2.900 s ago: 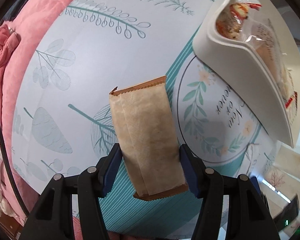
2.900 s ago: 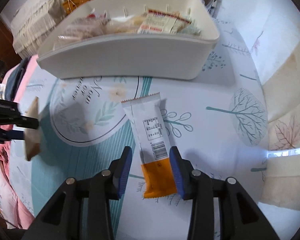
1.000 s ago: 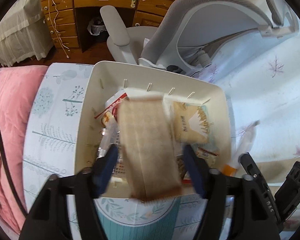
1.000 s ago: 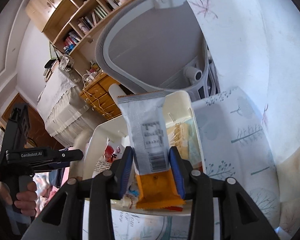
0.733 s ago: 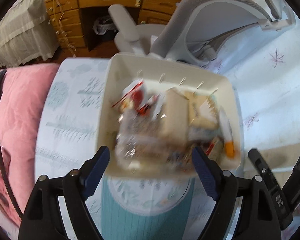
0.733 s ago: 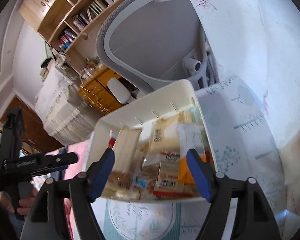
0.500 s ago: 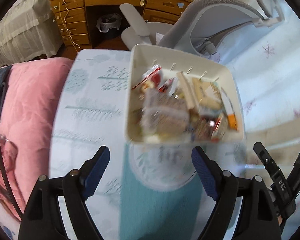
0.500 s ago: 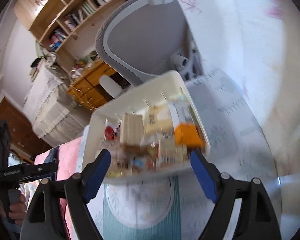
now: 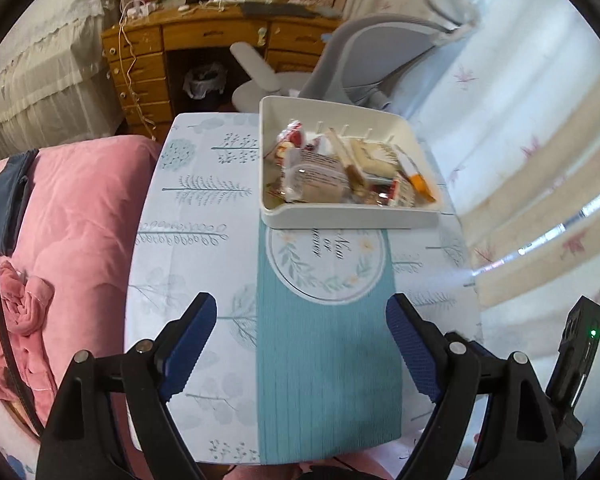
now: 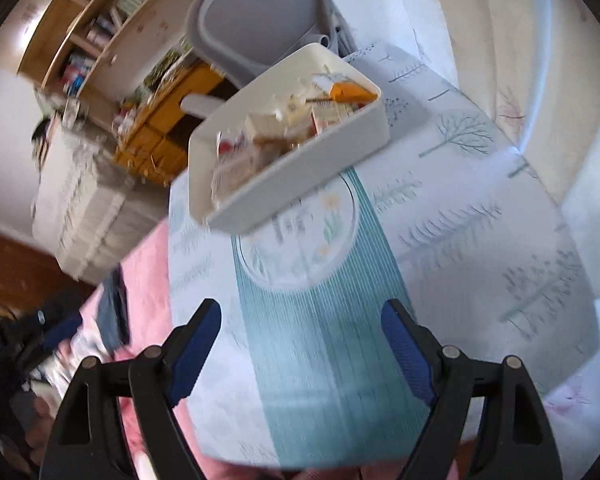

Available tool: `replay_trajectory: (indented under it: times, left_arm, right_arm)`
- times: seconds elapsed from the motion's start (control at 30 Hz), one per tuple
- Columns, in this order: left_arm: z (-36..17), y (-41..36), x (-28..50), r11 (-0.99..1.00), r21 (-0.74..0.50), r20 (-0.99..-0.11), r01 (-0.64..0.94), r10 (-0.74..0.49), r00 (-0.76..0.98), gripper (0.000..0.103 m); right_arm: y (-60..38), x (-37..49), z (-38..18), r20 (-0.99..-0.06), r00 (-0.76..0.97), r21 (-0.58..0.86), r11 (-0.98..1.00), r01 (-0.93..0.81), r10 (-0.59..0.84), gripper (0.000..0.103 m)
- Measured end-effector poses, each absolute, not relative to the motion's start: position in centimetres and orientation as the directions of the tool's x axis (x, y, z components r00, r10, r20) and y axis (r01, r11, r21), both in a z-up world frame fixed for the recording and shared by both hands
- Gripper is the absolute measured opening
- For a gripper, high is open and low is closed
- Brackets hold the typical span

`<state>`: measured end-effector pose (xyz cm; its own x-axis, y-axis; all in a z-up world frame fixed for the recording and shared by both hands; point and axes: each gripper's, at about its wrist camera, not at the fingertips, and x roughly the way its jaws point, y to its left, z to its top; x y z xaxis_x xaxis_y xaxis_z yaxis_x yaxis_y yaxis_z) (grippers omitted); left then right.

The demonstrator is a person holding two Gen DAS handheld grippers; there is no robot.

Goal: Organize snacks

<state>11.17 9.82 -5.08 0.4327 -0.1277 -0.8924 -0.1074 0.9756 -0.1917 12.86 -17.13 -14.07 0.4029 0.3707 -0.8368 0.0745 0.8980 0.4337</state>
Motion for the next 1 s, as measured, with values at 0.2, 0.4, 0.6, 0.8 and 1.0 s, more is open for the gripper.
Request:
replay_trajectory:
  times: [0.2,0.4,0.6,0.8,1.0]
  left_arm:
    - [-4.1,8.2,6.6,0.968,-0.193,-0.889,-0.162,-0.103,0.445,0.086]
    - [-2.1,7.0,3.3,0.955,-0.214,-0.873,-0.205,-0.093,0.478,0.095]
    - [0.4,5.2,0.8,0.962,-0.189,-0.838,-0.199,-0.053,0.543,0.100]
    - [1.9,3.3,-1.0,0.974,-0.137,-0.807,-0.180,-0.004,0.590,0.102]
    - [2.2,3.2,-2.4,0.971,-0.120,-0.788,-0.205,0.033,0.615,0.102]
  right_arm:
    - [-17.4,9.6,-11.5,-0.853,0.382,0.372,0.927,-0.033,0.356,0.085]
    - [-18.2,7.0,-6.8,-0.824,0.457,0.297,0.943,-0.153,0.334,0.101]
    - [-18.4,4.1,-4.3,-0.814,0.454,0.297,0.932,-0.210,0.362,0.101]
    - [-18.2,1.5,-2.9,-0.787,0.499,0.273,0.930,-0.247,0.363,0.101]
    - [-17.4,0.4,-2.5,-0.765,0.539,0.243,0.933,-0.266,0.353,0.101]
